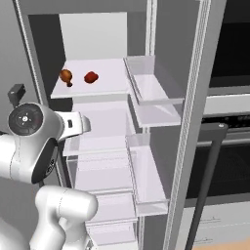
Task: Place one bell pepper and one chicken drumstick in each tupperware on the nearby counter, to pack two identical lunches.
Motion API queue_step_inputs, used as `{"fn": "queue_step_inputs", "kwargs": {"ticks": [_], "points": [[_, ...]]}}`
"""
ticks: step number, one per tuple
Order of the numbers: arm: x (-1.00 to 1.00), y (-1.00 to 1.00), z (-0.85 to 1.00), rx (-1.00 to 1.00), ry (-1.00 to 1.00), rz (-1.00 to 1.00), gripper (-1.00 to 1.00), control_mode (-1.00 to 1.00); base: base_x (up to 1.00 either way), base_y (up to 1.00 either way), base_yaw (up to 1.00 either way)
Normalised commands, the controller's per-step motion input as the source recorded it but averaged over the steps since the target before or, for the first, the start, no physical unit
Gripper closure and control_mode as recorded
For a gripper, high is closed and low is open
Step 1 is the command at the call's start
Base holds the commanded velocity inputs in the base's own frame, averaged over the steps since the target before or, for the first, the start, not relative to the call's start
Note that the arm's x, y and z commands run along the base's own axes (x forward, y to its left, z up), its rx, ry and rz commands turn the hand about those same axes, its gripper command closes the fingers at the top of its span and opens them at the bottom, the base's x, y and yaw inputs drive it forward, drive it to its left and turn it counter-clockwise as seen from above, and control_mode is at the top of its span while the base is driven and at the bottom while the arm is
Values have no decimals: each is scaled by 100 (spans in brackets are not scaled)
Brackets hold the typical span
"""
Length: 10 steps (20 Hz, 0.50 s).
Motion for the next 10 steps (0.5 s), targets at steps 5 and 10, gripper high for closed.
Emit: {"fn": "queue_step_inputs", "kwargs": {"ticks": [5, 10], "points": [[0, 0, 0, 0, 0, 0, -100, 100, 26, -47, 0], [0, 0, 0, 0, 0, 0, -100, 100, 25, 0, -2]]}}
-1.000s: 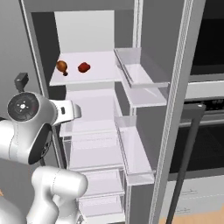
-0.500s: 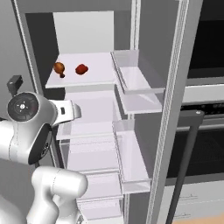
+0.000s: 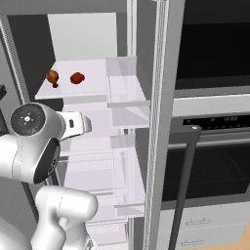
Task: Place one bell pepper and one chicken drumstick in each tupperware on the nearby counter, to pack two identical lunches.
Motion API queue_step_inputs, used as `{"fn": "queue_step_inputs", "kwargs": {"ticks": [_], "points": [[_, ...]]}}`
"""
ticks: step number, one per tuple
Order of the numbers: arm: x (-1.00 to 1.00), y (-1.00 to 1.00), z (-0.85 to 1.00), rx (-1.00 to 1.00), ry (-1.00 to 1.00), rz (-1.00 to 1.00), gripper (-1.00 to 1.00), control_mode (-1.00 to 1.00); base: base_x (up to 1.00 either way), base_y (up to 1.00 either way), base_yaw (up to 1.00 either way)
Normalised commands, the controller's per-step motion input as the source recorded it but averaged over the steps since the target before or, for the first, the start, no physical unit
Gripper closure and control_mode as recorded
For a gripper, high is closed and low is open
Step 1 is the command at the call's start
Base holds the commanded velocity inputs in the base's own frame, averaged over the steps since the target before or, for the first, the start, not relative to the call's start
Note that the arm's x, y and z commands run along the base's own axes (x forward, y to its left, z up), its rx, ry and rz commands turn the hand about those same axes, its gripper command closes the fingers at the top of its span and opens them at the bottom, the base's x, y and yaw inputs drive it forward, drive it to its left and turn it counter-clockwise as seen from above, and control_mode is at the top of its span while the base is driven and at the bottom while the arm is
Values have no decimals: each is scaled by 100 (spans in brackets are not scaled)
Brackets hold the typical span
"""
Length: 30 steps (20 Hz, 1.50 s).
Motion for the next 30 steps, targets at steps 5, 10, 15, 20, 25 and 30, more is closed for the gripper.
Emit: {"fn": "queue_step_inputs", "kwargs": {"ticks": [5, 10, 15, 20, 25, 30], "points": [[10, 57, 86, 0, -20, -31, -100, -100, 0, 0, 0], [0, 39, 100, 12, -12, -34, -100, -100, 0, 0, 0], [0, -60, 90, 55, -1, -22, -100, -100, 0, 0, 0], [33, -18, 21, 40, 6, -8, -100, -100, 0, 0, 0], [63, 25, -44, -6, 8, -1, -100, -100, 0, 0, 0], [100, 9, -51, 0, 10, 0, -100, -100, 0, 0, 0]]}}
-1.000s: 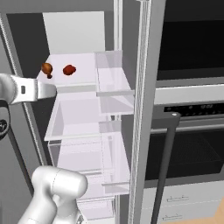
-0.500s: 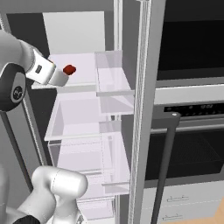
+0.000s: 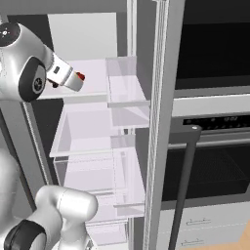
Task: Place one bell pepper and one chicken drumstick in each tupperware on the nearby counter, to pack two identical lunches.
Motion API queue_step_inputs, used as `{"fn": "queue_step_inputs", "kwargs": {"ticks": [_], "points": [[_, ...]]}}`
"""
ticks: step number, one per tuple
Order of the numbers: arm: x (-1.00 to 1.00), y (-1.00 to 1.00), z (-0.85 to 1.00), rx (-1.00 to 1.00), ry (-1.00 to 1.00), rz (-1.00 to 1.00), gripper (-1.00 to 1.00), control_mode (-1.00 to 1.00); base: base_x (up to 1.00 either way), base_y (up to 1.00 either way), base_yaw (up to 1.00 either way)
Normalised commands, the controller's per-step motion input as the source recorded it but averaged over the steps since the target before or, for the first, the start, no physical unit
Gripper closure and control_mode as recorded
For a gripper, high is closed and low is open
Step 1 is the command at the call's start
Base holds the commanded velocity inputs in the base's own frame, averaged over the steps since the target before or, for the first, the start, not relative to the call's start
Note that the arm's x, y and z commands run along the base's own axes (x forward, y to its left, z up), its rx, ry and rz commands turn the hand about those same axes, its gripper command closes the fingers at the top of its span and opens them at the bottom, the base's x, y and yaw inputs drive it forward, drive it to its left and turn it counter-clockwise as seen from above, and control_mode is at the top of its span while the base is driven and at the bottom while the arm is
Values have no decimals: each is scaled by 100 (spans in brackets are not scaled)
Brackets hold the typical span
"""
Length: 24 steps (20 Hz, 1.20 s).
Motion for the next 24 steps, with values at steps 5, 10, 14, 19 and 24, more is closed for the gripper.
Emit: {"fn": "queue_step_inputs", "kwargs": {"ticks": [5, 10, 14, 19, 24], "points": [[88, -1, -31, 9, 2, 25, -100, -100, 0, 0, 0], [71, 18, -19, 7, 2, 17, -100, -100, 0, 0, 0], [80, 34, 0, -4, 6, -2, -100, -100, 0, 0, 0], [63, 28, 0, 0, 6, -1, -100, -100, 0, 0, 0], [51, 8, -9, 0, 6, 0, -100, -100, 0, 0, 0]]}}
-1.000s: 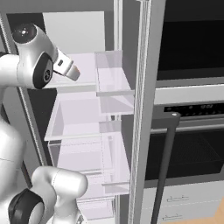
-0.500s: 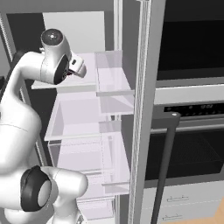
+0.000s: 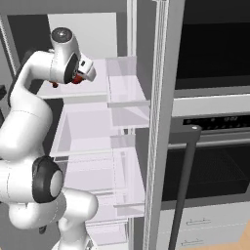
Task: Place one bell pepper and one chicken drumstick in each tupperware on the nearby counter, to pack two identical lunches.
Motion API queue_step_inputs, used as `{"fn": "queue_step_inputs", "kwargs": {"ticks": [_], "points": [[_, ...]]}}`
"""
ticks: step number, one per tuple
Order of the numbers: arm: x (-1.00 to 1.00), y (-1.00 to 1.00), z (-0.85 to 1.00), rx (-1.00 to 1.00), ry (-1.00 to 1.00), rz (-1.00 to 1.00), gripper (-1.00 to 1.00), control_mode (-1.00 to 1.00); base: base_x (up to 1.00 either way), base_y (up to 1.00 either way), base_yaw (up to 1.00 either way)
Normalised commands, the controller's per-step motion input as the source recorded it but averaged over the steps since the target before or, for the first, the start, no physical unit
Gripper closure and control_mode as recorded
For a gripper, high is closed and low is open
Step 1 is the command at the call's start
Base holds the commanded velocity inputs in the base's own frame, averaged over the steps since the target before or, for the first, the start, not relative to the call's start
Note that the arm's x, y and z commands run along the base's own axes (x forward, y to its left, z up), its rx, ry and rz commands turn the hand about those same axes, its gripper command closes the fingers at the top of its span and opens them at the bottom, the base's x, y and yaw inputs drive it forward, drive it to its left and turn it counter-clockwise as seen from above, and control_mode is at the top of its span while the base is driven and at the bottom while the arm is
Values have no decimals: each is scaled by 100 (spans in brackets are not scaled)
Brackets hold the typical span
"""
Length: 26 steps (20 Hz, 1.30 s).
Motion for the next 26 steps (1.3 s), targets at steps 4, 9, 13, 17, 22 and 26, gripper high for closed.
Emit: {"fn": "queue_step_inputs", "kwargs": {"ticks": [4, 9, 13, 17, 22, 26], "points": [[56, 16, -36, -1, 8, 0, -100, -100, 0, 0, 0], [56, 26, -26, -2, 7, 0, -100, -100, 0, 0, 0], [55, 28, -7, -2, 6, 0, -100, -100, 0, 0, 0], [6, 1, -22, 0, 6, 0, -100, -100, 0, 0, 0], [-23, 0, -34, -1, 1, 0, -100, -100, 0, 0, 0], [8, 10, -31, -4, 3, 0, 100, -100, 0, 0, 0]]}}
